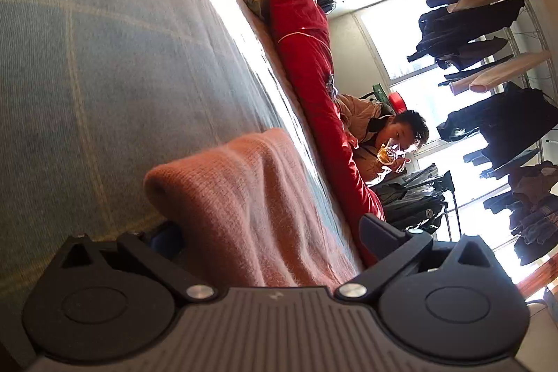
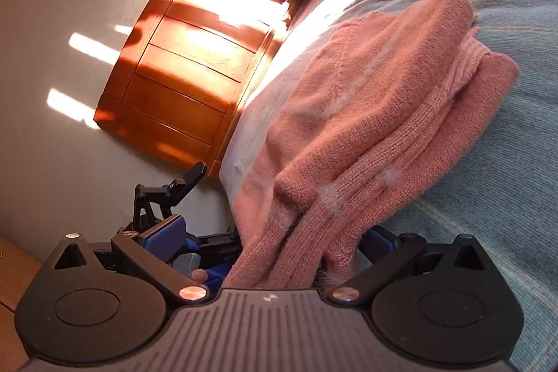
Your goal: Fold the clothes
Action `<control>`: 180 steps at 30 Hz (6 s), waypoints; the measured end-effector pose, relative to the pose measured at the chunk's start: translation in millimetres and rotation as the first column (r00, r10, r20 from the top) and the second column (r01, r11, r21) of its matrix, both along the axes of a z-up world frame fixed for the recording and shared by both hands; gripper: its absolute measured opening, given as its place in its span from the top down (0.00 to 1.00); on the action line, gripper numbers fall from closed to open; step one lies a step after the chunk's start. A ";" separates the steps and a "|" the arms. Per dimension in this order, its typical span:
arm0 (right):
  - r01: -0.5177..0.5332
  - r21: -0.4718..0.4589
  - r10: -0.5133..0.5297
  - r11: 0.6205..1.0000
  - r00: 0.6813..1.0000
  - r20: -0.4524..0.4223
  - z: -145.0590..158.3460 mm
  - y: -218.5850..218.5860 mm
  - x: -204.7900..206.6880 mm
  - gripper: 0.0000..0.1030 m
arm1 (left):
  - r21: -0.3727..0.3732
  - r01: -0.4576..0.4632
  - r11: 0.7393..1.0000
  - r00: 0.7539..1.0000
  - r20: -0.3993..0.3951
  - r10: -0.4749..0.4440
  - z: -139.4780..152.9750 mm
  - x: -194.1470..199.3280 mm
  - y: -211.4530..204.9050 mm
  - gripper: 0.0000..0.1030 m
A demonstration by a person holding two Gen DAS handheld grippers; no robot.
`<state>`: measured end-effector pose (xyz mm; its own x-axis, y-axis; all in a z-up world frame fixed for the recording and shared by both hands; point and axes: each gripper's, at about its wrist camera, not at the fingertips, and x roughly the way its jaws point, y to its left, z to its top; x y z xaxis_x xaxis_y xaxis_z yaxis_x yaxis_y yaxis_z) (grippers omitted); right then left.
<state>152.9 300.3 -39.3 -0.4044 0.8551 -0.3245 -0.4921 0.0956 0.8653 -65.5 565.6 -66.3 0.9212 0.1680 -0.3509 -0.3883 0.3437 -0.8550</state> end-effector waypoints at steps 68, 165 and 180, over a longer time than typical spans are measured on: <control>0.222 -0.132 -0.046 0.966 0.651 0.758 69.6 -210.0 -43.8 0.00 | 0.698 0.422 0.578 0.808 -0.579 0.109 100.9 68.0 -214.6 0.01; 0.320 -0.106 -0.071 0.941 0.496 0.865 76.5 -344.8 -178.2 0.00 | 0.588 0.343 0.733 0.759 -0.633 0.153 107.4 -80.9 -459.6 0.01; 0.327 -0.098 -0.081 0.940 0.490 0.868 77.2 -345.5 -176.8 0.00 | 0.592 0.341 0.730 0.768 -0.624 0.147 108.1 -81.4 -461.5 0.01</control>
<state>-23.9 -45.2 37.8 0.3438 0.7284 -0.5926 -0.9088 0.4169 -0.0148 -146.9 104.1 41.8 0.5740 0.4925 -0.6542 -0.6451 0.7640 0.0092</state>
